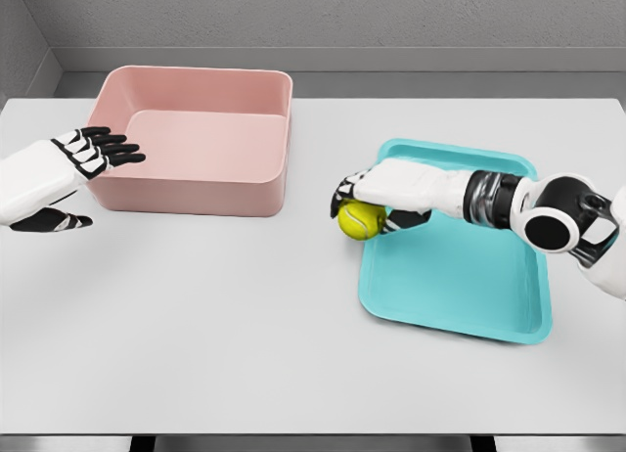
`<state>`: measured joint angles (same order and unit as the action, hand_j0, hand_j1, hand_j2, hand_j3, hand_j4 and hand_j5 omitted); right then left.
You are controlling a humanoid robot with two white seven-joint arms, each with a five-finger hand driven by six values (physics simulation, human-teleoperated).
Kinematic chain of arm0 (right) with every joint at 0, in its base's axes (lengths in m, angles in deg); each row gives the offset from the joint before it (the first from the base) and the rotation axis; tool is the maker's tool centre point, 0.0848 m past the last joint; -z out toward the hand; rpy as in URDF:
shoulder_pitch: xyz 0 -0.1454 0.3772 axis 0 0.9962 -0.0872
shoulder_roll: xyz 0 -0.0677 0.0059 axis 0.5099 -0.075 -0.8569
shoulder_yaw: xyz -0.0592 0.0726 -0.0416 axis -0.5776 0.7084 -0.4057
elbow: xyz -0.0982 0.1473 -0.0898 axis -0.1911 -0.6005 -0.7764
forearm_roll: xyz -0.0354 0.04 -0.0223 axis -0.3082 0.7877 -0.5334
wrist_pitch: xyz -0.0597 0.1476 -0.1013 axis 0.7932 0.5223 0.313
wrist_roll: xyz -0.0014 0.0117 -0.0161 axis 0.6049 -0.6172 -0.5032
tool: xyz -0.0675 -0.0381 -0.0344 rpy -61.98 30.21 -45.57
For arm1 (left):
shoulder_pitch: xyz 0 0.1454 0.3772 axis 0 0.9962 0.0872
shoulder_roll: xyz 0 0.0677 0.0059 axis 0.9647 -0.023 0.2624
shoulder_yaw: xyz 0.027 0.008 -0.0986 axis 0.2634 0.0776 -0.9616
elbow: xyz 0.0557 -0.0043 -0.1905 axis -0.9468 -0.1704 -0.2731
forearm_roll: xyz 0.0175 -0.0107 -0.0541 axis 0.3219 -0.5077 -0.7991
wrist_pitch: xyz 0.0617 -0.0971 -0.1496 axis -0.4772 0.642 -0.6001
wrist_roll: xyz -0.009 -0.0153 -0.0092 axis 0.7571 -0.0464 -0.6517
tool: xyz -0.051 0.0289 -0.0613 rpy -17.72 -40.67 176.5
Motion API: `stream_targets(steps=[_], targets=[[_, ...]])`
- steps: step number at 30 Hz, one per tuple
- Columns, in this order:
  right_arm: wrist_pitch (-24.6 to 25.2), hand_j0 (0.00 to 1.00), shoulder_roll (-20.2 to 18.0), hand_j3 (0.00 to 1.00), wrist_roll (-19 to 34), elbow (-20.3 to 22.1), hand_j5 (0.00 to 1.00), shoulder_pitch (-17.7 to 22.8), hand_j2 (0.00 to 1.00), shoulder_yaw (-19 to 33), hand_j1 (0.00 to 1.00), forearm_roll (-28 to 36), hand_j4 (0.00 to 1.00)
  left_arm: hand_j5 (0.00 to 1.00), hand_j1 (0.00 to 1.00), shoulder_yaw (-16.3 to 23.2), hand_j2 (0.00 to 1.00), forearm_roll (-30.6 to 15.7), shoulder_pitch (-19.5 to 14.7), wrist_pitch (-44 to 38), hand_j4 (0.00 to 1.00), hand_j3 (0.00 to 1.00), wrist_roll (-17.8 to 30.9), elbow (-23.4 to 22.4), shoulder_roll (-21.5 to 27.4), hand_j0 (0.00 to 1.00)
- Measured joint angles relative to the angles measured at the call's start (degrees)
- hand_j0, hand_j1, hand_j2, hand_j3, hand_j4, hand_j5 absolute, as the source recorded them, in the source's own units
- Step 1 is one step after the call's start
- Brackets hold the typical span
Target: Put the tennis from the blue tray into the pink basket with both arms
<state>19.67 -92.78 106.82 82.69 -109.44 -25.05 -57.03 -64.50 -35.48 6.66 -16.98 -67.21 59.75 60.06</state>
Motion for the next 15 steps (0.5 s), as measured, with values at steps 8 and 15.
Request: stream_targets(steps=[8,15], targets=[[-5.01,0.56,4.32,0.56,1.42,-0.01,0.56,-0.88,0.56,-1.42,0.56,-0.1,0.56,1.0,1.0,-0.07,1.0,-0.03,0.0,0.0,1.0,1.0,0.03,-0.01,0.13,1.0],[-3.85,0.52,9.08,0.52,1.62,-0.11,0.52,-3.43,0.52,-4.1,0.52,-0.04,0.52,1.0,1.0,-0.01,1.0,-0.07,0.0,0.0,1.0,1.0,0.04,0.0,0.77,1.0]])
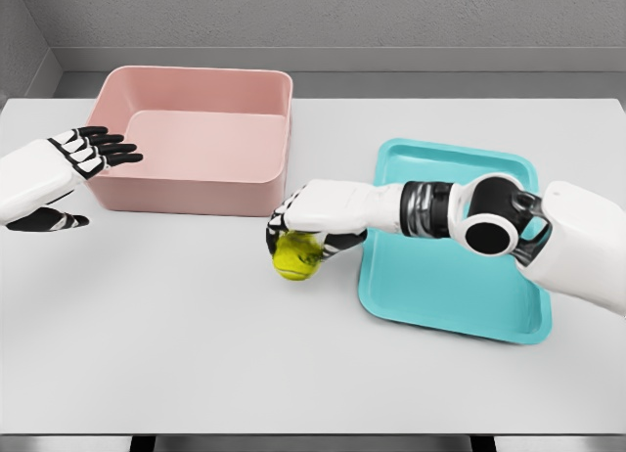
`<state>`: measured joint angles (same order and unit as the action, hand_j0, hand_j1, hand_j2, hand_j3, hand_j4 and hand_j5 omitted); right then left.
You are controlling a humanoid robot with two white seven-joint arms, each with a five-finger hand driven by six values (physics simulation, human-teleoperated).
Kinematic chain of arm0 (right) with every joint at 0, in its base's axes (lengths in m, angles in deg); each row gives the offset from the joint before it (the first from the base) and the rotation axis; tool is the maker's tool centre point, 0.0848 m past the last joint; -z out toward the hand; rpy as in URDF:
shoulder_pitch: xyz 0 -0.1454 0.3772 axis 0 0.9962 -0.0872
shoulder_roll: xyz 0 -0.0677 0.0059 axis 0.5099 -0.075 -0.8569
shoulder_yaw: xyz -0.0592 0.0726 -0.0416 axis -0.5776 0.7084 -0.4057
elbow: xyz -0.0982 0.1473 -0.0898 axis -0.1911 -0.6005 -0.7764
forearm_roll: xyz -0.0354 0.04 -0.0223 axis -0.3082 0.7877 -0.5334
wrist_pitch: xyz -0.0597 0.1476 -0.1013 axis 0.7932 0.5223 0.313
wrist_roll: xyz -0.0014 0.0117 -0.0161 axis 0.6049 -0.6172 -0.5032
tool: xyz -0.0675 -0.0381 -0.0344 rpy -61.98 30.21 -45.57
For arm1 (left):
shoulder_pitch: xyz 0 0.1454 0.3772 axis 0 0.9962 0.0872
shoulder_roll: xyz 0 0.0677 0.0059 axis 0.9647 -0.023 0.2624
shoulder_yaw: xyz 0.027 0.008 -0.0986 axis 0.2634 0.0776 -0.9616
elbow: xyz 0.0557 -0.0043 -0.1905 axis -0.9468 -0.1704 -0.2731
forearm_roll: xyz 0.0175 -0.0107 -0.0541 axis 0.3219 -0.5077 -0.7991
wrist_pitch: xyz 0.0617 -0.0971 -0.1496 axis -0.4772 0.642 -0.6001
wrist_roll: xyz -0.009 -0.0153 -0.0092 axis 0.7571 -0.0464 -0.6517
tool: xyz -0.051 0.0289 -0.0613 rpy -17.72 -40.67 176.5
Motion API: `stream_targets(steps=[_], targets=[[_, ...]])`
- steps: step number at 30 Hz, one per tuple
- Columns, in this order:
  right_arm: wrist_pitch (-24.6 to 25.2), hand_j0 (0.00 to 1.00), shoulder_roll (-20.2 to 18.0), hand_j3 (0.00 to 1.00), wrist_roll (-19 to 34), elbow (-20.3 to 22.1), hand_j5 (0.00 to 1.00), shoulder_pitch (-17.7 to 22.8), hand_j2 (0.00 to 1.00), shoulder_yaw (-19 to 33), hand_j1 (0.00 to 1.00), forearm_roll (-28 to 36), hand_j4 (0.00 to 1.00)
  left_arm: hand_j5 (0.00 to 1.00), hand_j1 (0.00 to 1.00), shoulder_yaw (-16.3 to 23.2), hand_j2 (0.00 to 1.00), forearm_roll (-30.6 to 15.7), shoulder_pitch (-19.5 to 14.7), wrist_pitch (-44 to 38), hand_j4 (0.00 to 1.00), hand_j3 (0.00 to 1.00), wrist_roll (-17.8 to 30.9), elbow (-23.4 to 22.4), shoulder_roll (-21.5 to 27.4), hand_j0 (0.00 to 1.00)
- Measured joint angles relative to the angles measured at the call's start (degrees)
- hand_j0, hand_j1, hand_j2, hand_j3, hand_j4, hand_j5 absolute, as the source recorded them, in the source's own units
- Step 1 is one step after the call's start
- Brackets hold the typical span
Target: Put the tennis from the blue tray into the pink basket with both arms
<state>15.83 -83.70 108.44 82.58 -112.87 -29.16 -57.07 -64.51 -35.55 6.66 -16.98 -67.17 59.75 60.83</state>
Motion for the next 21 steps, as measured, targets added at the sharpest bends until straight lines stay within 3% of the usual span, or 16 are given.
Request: stream_targets(steps=[3,4,5,6,12,17,21], targets=[[0.71,0.52,1.45,0.52,-0.04,-0.04,0.52,-0.53,0.52,-1.02,0.52,0.11,0.52,1.0,1.0,0.01,1.0,-0.01,0.0,0.0,1.0,1.0,0.0,-0.01,0.12,1.0],[0.82,0.58,1.69,0.58,-0.05,-0.04,0.58,-0.53,0.58,-1.19,0.58,0.14,0.58,1.0,1.0,0.0,1.0,0.0,0.0,0.0,1.0,1.0,0.0,-0.01,0.14,1.0],[0.9,0.74,1.73,0.74,-0.05,-0.05,0.74,-0.53,0.74,-1.3,0.74,0.16,0.74,1.0,1.0,-0.02,1.0,0.01,0.0,0.0,1.0,1.0,0.0,-0.01,0.16,1.0],[0.96,1.0,1.6,1.0,-0.05,-0.11,1.0,-0.53,1.0,-1.26,1.0,0.18,1.0,1.0,1.0,-0.04,1.0,0.0,0.0,0.0,1.0,1.0,0.0,-0.01,0.17,1.0],[-0.45,1.0,-4.65,1.0,-0.06,0.04,1.0,0.61,1.0,4.46,1.0,0.19,1.0,1.0,1.0,-0.04,1.0,-0.01,0.0,0.0,1.0,1.0,0.0,-0.01,0.19,1.0],[-1.39,1.0,-13.42,1.0,-0.11,-0.03,1.0,12.67,1.0,15.34,1.0,0.13,1.0,1.0,1.0,0.38,1.0,0.13,0.17,0.01,1.0,1.0,1.71,0.62,0.03,1.0],[-2.6,1.0,-18.07,1.0,-0.13,-0.36,1.0,15.82,1.0,23.81,1.0,0.16,1.0,1.0,1.0,0.91,1.0,0.64,0.62,0.01,1.0,1.0,3.5,1.7,-0.68,1.0]])
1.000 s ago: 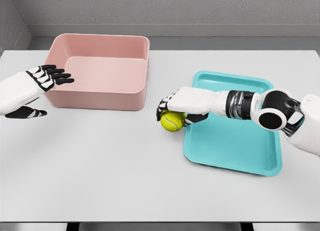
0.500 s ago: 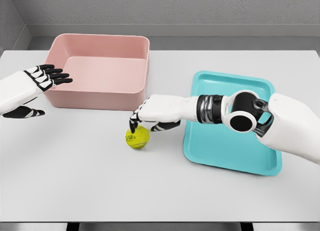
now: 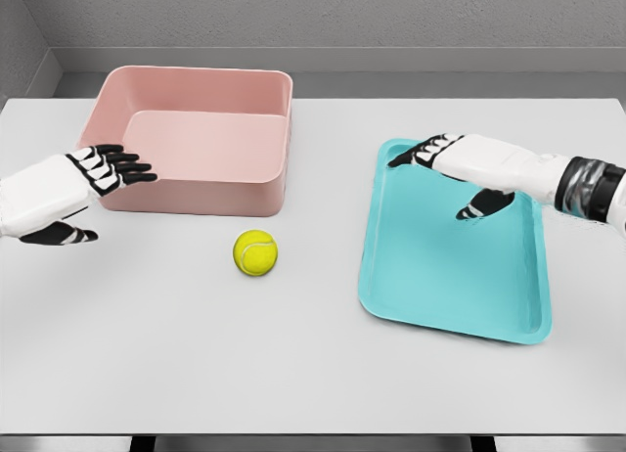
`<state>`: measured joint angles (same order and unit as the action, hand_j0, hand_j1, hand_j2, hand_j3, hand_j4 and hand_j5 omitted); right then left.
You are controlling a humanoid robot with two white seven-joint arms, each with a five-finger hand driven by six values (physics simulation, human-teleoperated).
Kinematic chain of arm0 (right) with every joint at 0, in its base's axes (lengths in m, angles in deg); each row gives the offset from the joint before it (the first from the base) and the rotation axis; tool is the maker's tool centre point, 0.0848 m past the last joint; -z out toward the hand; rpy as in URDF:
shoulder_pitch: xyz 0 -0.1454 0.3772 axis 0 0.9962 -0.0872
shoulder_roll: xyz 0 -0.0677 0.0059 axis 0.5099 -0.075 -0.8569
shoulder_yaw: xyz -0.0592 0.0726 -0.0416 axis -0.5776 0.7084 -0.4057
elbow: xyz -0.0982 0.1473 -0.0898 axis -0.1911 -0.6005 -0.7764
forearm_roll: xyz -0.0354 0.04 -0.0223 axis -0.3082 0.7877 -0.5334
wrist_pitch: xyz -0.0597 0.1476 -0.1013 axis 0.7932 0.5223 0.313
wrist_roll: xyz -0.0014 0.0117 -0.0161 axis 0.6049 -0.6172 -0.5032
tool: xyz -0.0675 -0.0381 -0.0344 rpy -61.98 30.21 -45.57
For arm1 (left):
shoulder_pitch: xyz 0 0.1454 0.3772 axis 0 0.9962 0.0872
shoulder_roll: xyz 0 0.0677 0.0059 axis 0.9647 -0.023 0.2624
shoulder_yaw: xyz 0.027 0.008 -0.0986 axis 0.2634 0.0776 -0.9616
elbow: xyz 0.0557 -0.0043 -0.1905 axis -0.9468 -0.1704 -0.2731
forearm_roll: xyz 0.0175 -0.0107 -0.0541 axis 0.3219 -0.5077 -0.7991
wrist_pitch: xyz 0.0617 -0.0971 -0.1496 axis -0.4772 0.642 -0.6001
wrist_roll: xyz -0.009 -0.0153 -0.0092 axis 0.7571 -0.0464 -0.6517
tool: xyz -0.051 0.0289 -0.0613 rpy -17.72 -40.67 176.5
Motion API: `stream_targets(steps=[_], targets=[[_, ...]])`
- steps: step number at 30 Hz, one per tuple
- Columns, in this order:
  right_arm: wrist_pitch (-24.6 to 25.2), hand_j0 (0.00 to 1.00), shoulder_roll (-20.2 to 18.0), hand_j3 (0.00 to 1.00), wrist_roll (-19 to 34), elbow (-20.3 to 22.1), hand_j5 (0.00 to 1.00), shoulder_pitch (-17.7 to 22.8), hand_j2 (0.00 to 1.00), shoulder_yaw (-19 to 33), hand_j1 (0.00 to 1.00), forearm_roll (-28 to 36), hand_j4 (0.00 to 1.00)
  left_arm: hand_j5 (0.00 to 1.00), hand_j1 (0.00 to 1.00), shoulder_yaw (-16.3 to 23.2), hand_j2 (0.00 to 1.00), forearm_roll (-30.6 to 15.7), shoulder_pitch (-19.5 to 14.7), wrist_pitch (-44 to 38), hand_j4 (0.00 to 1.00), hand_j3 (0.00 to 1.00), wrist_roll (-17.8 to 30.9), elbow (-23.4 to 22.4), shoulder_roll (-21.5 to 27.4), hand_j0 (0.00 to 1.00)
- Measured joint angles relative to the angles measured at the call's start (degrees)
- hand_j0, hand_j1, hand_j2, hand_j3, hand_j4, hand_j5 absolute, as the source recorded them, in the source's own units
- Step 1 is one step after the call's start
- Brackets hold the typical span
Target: Put the tennis from the blue tray into the pink basket with both arms
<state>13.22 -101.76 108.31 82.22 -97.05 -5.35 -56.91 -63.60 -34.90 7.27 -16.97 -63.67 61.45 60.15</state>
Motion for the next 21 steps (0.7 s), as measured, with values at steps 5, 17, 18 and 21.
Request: stream_targets(steps=[5,17,18,21], targets=[[-0.85,1.0,-2.25,1.0,0.07,-0.42,1.0,7.73,1.0,7.2,1.0,-0.14,1.0,1.0,1.0,0.38,1.0,2.75,-0.09,0.01,1.0,1.0,0.57,1.33,-3.33,1.0],[-5.61,1.0,-5.26,1.0,-0.18,-3.46,1.0,8.97,1.0,14.76,1.0,0.08,1.0,1.0,1.0,1.16,1.0,14.5,-0.61,0.01,1.0,1.0,0.71,3.14,-14.19,1.0],[-5.68,1.0,-5.4,1.0,-0.23,-3.55,1.0,8.97,1.0,14.86,1.0,0.1,1.0,1.0,1.0,1.51,1.0,15.37,-0.7,0.01,1.0,1.0,0.71,3.18,-14.62,1.0],[-5.58,1.0,-5.59,1.0,-0.17,-4.65,1.0,8.53,1.0,15.02,1.0,0.13,1.0,1.0,1.0,2.64,1.0,17.08,-0.88,0.01,1.0,1.0,0.72,3.4,-15.33,1.0]])
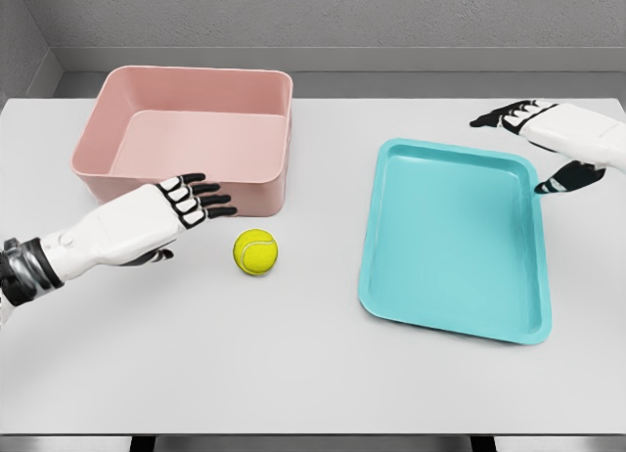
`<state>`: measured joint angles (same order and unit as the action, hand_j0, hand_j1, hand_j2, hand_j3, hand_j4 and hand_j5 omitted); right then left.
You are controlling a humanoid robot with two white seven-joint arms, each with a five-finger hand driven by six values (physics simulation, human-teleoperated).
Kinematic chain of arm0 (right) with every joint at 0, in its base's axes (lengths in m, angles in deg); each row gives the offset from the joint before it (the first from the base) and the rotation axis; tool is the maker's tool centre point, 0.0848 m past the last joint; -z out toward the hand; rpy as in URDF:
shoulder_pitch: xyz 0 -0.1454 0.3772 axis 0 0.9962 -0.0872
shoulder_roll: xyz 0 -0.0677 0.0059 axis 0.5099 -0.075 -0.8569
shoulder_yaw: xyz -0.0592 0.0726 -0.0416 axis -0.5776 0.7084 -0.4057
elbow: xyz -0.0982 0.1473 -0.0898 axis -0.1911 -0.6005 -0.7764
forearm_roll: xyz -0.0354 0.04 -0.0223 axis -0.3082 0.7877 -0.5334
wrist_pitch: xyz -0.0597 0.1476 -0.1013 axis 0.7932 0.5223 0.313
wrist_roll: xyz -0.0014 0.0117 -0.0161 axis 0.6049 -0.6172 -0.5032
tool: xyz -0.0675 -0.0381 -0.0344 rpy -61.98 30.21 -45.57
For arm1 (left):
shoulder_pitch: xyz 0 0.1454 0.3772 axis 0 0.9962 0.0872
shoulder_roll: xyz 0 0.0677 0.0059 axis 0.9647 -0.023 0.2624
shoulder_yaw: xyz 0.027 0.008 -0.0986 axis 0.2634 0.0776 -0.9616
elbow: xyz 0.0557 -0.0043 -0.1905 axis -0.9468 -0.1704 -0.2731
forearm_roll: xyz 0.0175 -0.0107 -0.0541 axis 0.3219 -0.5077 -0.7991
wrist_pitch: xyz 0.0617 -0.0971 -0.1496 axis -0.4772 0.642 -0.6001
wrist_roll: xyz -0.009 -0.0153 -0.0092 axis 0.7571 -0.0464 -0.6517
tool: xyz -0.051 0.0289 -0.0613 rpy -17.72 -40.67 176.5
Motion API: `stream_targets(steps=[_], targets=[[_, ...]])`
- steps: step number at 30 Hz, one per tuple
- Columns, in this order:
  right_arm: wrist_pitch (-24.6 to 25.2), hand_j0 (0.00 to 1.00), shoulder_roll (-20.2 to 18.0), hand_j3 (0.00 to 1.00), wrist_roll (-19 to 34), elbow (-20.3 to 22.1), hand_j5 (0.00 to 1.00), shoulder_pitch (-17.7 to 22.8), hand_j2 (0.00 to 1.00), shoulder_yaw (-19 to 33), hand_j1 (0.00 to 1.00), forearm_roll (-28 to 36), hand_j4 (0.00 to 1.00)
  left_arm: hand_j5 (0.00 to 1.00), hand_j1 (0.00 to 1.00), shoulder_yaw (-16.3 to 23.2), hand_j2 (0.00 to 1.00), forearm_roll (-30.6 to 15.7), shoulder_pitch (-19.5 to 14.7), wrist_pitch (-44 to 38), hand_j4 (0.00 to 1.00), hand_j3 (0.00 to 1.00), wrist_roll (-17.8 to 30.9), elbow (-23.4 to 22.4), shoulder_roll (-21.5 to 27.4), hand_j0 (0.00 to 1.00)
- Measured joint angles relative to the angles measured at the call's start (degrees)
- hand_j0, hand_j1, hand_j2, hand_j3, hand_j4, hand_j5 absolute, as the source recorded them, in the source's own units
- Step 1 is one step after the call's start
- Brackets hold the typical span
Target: Put the tennis from the blue tray into the pink basket with both arms
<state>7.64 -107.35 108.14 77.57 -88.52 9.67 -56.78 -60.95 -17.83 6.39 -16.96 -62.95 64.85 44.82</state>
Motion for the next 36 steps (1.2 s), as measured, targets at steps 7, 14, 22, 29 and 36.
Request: stream_targets(steps=[7,14,22,29,36], targets=[[-0.1,1.0,0.18,1.0,0.14,-0.5,1.0,0.26,1.0,0.12,1.0,-0.05,1.0,1.0,1.0,4.21,1.0,1.46,-2.46,0.0,1.0,1.0,0.91,0.49,-0.41,1.0],[-0.05,1.0,0.47,1.0,0.15,-0.2,1.0,0.09,1.0,0.16,1.0,-0.07,1.0,1.0,1.0,8.63,1.0,3.36,-6.85,0.0,1.0,1.0,1.26,0.64,-0.85,1.0],[-0.19,1.0,0.52,1.0,0.15,-0.18,1.0,0.18,1.0,0.16,1.0,-0.03,1.0,1.0,1.0,12.52,1.0,7.74,-12.83,0.0,1.0,1.0,2.03,0.68,-0.83,1.0],[-0.21,1.0,0.54,1.0,0.15,-0.17,1.0,0.18,1.0,0.16,1.0,-0.01,1.0,1.0,1.0,16.11,1.0,12.2,-15.03,0.01,1.0,1.0,3.72,0.66,-0.78,1.0],[-0.21,1.0,0.55,1.0,0.15,-0.15,1.0,0.18,1.0,0.16,1.0,-0.04,1.0,1.0,1.0,16.93,1.0,13.01,-16.7,0.02,1.0,1.0,5.06,0.68,-0.72,1.0]])
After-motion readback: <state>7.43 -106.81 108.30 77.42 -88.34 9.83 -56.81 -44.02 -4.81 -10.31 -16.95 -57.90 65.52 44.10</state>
